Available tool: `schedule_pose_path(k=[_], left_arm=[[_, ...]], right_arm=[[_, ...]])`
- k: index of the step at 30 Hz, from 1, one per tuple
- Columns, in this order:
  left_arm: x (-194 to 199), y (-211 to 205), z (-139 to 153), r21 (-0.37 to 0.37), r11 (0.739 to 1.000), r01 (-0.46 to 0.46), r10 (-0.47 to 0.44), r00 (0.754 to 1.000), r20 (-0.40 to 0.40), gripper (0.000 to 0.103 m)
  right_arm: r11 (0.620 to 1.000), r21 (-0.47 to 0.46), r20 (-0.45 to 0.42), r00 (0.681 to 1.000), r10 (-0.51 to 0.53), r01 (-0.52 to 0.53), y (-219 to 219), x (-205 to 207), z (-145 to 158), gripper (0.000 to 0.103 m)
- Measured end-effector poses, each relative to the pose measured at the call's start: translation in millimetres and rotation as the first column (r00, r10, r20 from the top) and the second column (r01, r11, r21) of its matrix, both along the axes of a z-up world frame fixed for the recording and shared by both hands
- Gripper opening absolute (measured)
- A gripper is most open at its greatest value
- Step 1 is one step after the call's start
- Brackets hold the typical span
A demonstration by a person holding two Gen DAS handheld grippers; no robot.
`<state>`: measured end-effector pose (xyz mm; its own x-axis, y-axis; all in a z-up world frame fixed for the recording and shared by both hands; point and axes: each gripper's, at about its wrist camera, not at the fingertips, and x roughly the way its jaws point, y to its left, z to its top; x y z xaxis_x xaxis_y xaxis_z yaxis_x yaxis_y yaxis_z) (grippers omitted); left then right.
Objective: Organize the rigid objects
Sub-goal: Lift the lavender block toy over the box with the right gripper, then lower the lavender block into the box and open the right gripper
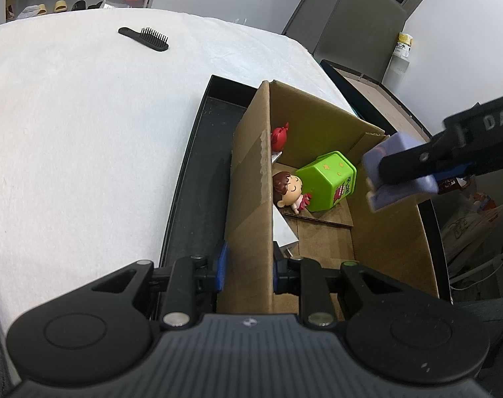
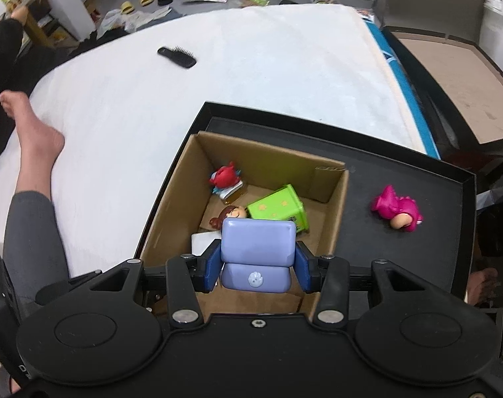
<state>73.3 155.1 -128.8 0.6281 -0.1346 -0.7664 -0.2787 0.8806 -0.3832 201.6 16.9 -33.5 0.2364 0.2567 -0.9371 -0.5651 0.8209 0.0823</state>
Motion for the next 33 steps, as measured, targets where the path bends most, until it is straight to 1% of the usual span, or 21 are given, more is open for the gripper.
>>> schedule_pose_path(k=[5,8,16,20,24,27,33], left_arm=[[0.1,-0.6,-0.2,0.003,1.0,0.002,-0.002,1.0,0.001,0.022],[-0.5,2.2,-1.4,-0.009,1.0,-0.002,0.002,1.0,0.001,0.022],[-0.9,5.2,-1.4,-0.016,1.0,-0.005,0.005,1.0,0.0,0.022],[-0.1,5.4,-1.4,-0.016,1.0,-0.005,0.005,1.0,-0.001,0.022],[-0.4,4.3,-0.5,-0.013,1.0,-0.002,0.002,1.0,0.003,0.023],[-0.7,5.1,-0.7,-0.015,1.0,-0.004,0.004,1.0,0.001,0.023],[-1.3,4.1,-0.5,-0.011,1.0,-0.003,0.003,1.0,0.002,0.023]], right_arm=[[0.999,-0.031,-0.014,0.999,0.042,-0.043,11.1,-4.7,-11.8,0.044],[0.996,-0.06,-0.021,0.997,0.069,-0.07,17.4,-6.8,-20.2,0.044],[0.986,-0.137,-0.046,0.995,0.086,-0.092,34.8,-4.6,-48.8,0.044],[0.983,-0.157,-0.063,0.994,0.084,-0.093,38.9,-4.3,-59.3,0.044],[0.985,-0.15,-0.07,0.995,0.077,-0.087,39.2,-3.0,-59.6,0.044],[0.986,-0.135,-0.042,0.995,0.089,-0.093,37.6,-1.9,-50.3,0.044],[0.99,-0.106,-0.034,0.996,0.086,-0.089,26.1,0.4,-33.4,0.044]])
